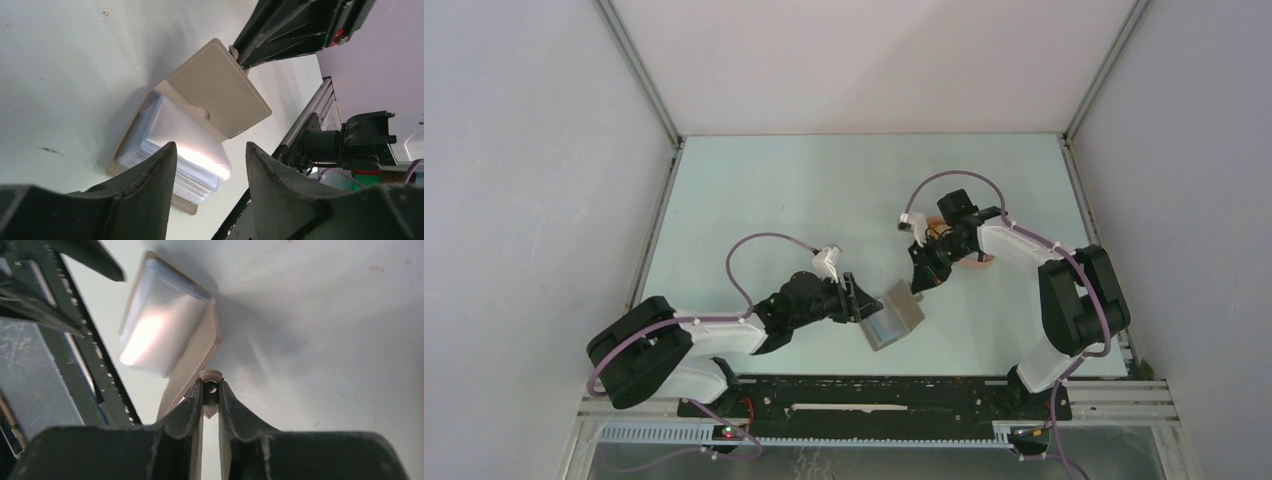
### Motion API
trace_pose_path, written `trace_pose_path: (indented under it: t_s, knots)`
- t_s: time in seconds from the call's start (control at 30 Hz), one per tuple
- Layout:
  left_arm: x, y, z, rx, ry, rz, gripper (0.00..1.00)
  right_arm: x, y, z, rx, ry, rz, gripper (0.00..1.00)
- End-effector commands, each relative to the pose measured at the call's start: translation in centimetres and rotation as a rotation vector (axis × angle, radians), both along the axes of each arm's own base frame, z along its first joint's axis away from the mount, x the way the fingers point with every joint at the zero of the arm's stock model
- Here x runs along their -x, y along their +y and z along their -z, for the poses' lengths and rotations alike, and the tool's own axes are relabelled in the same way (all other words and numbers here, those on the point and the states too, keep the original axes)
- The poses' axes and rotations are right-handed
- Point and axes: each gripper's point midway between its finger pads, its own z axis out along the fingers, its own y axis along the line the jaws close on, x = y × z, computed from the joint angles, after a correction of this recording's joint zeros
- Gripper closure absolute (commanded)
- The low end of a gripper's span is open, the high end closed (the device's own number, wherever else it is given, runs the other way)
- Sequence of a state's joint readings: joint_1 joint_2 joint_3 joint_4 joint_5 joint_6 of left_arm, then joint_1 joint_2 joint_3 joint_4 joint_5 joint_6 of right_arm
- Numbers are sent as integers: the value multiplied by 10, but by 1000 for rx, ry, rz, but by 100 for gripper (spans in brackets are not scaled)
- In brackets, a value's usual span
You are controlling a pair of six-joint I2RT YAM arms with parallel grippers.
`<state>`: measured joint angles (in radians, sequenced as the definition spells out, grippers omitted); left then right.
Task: Put the credit cards into the card holder
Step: Open the card holder at the center of the board.
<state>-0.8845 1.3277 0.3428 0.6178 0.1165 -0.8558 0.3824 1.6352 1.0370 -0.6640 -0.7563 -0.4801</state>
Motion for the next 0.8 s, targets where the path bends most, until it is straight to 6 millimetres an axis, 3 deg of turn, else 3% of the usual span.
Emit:
trace_pose_path:
  t_s: [0.0, 0.17, 0.3, 0.57, 0.77]
  knots:
    - [-4, -9, -22, 28, -50, 20, 42, -7, -18, 21, 185, -6, 21, 93]
    - [2, -11, -18, 17, -28, 51, 47, 1, -36, 44, 362, 13, 12, 87]
    - [9, -10, -16, 14, -21, 63, 51, 5, -44, 49, 408, 39, 21, 78]
    - [14, 7, -18, -47, -34, 28, 49, 7, -47, 46, 402, 57, 29, 69]
    - [24, 4, -17, -46, -2, 65, 48, 5, -41, 27, 322, 31, 33, 51]
